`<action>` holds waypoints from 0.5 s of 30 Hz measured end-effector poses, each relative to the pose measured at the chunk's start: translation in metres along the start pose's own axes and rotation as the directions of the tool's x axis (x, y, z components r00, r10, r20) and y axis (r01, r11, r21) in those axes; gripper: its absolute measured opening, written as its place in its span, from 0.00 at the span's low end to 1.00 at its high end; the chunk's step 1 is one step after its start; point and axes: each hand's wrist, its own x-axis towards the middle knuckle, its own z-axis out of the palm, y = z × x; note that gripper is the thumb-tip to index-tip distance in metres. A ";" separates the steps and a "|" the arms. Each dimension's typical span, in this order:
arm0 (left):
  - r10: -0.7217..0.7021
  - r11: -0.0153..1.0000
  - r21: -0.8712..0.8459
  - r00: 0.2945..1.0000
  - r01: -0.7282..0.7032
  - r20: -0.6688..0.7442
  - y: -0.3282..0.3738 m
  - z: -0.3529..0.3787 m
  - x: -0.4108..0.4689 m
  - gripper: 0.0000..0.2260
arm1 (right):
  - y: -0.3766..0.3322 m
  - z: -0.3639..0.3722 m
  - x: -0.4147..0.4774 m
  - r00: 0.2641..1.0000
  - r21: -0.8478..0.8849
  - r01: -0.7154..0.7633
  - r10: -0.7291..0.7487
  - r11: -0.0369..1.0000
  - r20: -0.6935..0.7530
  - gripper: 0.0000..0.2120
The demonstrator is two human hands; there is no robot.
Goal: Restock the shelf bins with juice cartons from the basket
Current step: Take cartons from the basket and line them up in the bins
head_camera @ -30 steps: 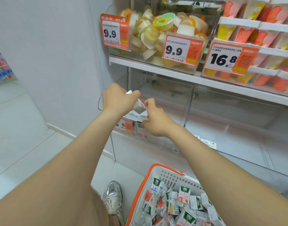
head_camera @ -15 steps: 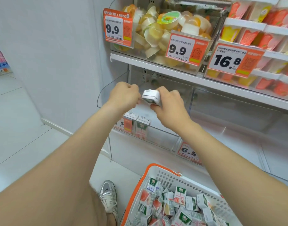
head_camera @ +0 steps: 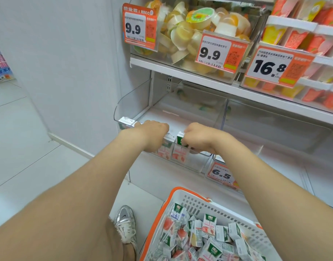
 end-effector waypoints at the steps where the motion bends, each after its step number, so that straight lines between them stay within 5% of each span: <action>1: -0.006 1.000 0.015 1.000 0.006 -0.015 0.002 0.002 0.000 0.15 | 0.000 -0.002 0.002 1.000 0.058 -0.010 0.010 0.998 0.014 0.05; 9: 0.020 0.999 0.035 0.995 -0.017 -0.102 0.019 0.002 -0.003 0.15 | -0.003 0.009 -0.001 0.998 -0.226 0.064 -0.060 0.972 0.024 0.07; 12: 0.051 0.999 0.004 0.981 -0.052 -0.188 0.031 -0.001 -0.011 0.18 | 0.000 0.014 -0.015 0.967 -0.167 0.158 -0.187 0.973 -0.175 0.12; 15: 0.098 0.994 -0.006 0.948 -0.105 -0.302 0.047 -0.001 -0.022 0.15 | 0.007 0.021 -0.049 0.802 -0.173 0.288 -0.336 0.942 -0.495 0.15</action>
